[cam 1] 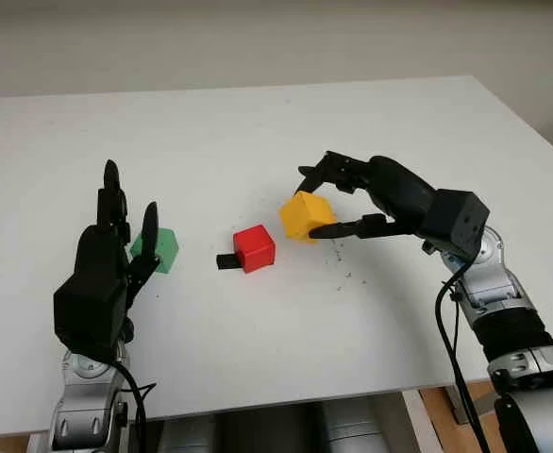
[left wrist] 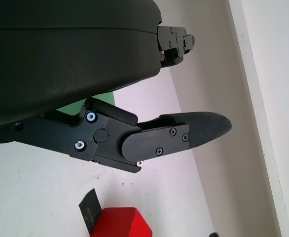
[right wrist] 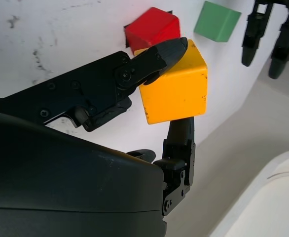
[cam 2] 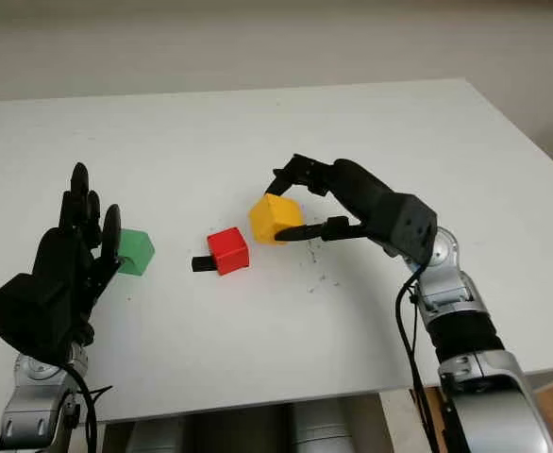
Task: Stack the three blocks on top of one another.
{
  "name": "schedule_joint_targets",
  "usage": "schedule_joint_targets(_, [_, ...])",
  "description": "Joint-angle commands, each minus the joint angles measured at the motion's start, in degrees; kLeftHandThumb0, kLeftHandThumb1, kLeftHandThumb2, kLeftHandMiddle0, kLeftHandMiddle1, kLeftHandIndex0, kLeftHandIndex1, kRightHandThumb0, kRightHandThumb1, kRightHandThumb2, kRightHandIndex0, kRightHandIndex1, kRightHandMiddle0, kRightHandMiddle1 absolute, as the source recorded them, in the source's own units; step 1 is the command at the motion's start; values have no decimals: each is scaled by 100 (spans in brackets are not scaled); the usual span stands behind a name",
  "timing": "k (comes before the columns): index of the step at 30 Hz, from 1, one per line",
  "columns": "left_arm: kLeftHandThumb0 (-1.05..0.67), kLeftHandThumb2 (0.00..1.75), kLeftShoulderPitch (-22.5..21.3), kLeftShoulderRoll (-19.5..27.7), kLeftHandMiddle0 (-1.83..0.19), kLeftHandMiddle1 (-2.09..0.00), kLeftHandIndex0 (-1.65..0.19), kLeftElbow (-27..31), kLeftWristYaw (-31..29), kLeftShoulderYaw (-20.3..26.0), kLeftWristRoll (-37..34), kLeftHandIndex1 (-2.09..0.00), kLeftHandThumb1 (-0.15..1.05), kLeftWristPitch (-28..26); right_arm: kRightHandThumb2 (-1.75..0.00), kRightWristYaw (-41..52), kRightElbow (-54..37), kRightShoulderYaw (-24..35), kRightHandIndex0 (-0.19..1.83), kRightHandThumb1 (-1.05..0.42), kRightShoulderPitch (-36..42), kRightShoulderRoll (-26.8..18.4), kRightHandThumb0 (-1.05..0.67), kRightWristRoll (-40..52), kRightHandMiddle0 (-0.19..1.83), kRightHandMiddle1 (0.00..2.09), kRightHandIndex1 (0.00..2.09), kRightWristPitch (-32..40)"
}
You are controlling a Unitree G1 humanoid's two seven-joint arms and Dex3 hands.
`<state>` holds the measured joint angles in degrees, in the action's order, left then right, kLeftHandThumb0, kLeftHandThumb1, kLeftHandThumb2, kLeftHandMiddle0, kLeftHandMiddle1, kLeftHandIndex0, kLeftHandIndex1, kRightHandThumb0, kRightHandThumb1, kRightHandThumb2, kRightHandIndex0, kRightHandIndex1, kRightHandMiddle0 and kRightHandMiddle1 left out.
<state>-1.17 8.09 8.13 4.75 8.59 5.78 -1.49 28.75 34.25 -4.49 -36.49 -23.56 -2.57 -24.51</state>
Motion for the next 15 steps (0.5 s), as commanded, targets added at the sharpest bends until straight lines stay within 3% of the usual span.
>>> schedule_joint_targets(1, [-67, 57, -29, 12, 7, -5, 9, 44, 23, -7, 34, -5, 105, 32, -5, -47, -36, 24, 37, -96, -174, 110, -56, 19, 39, 154, 7, -53])
schedule_joint_targets(15, [-68, 56, -6, -12, 7, -5, 8, 86, 38, 34, -72, -5, 105, 75, -6, -380, -85, -326, 40, -95, -739, 731, -50, -416, 37, 158, 8, -86])
